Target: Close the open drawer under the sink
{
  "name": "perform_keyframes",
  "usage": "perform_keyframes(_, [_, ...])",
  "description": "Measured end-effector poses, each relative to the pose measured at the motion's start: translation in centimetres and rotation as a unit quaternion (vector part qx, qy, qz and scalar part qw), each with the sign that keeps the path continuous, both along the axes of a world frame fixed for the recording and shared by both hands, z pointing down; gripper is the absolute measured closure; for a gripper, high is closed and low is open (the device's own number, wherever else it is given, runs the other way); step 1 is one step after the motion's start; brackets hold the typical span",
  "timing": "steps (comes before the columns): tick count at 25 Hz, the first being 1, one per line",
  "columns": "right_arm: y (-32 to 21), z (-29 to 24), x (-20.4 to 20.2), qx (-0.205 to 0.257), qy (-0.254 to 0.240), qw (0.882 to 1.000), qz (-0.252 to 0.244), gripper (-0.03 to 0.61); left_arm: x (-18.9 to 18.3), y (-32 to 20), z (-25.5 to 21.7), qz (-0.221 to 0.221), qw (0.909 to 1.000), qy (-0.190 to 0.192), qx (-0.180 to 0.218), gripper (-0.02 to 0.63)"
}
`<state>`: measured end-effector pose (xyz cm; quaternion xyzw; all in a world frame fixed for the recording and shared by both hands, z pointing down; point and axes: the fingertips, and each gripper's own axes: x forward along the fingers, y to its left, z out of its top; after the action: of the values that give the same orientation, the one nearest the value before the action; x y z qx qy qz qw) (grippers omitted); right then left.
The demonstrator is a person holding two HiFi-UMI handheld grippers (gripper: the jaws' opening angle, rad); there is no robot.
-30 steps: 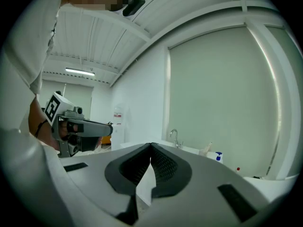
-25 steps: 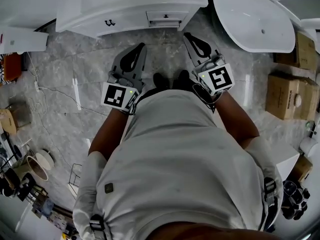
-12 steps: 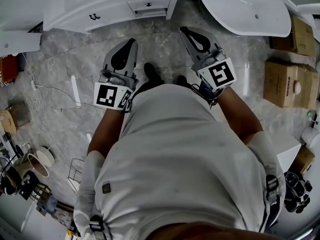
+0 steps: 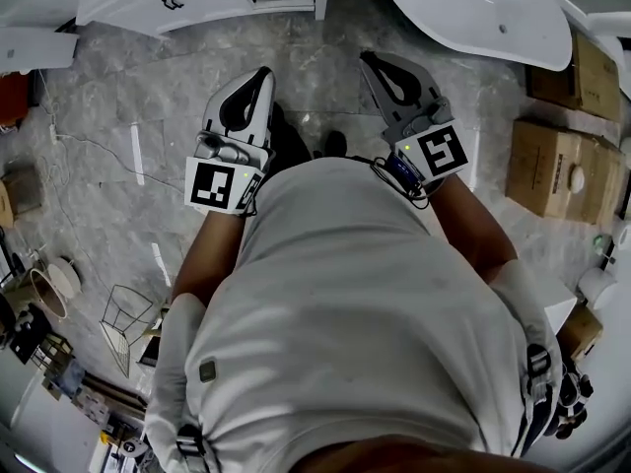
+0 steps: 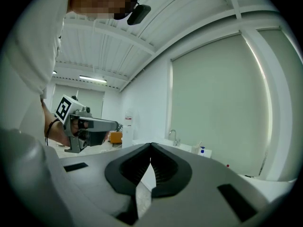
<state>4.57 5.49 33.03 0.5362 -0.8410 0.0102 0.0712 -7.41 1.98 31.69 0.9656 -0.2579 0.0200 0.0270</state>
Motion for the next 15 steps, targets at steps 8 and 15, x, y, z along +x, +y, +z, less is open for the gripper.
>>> perform_keyframes(8, [4.2,-1.1,0.1,0.031,-0.005,0.999,-0.027,0.554,-0.1,4.7,-1.0,-0.039,0.9991,0.007,0.018,0.604])
perform_keyframes(15, [4.9,-2.6,-1.1,0.044,0.0,0.998,-0.055,0.554,-0.8,5.6,-1.8,-0.055,0.9981,0.005,0.027,0.604])
